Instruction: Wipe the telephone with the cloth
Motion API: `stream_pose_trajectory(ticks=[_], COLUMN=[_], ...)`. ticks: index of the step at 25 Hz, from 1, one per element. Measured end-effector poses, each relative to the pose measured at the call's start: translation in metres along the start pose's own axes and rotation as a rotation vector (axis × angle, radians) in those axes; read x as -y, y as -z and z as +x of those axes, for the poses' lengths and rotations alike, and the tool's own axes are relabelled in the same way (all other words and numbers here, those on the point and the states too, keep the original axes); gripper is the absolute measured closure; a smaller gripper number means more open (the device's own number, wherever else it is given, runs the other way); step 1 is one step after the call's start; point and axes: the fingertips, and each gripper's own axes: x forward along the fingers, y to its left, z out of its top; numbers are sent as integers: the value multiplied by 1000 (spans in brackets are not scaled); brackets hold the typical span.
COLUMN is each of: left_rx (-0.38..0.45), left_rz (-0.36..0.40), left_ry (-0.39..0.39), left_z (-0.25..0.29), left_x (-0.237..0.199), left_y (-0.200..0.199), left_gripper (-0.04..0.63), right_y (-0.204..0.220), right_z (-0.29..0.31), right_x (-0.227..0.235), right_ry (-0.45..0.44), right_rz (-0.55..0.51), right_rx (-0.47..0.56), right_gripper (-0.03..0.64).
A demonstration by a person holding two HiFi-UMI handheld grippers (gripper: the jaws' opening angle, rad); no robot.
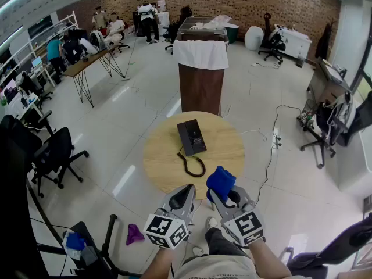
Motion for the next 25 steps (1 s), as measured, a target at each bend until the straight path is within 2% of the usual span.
stream_pose_trajectory(ticks=[12, 19, 25], left_rx=[-16, -10, -6], left_rz=[-9, -3, -9], left_ry=[-23, -54, -119], left_z=[33, 93, 138], left_x=[-25, -47, -76], left_y=[1, -8, -15], left_gripper=[591, 591, 591], right_y=[5, 7, 8], right_z=[38, 83, 122], right_x=[28, 80, 115], right_ry=[-28, -80, -146], right_rz=[-17, -19, 7], right_rx=[-2, 20, 19], right_gripper=[555, 554, 554])
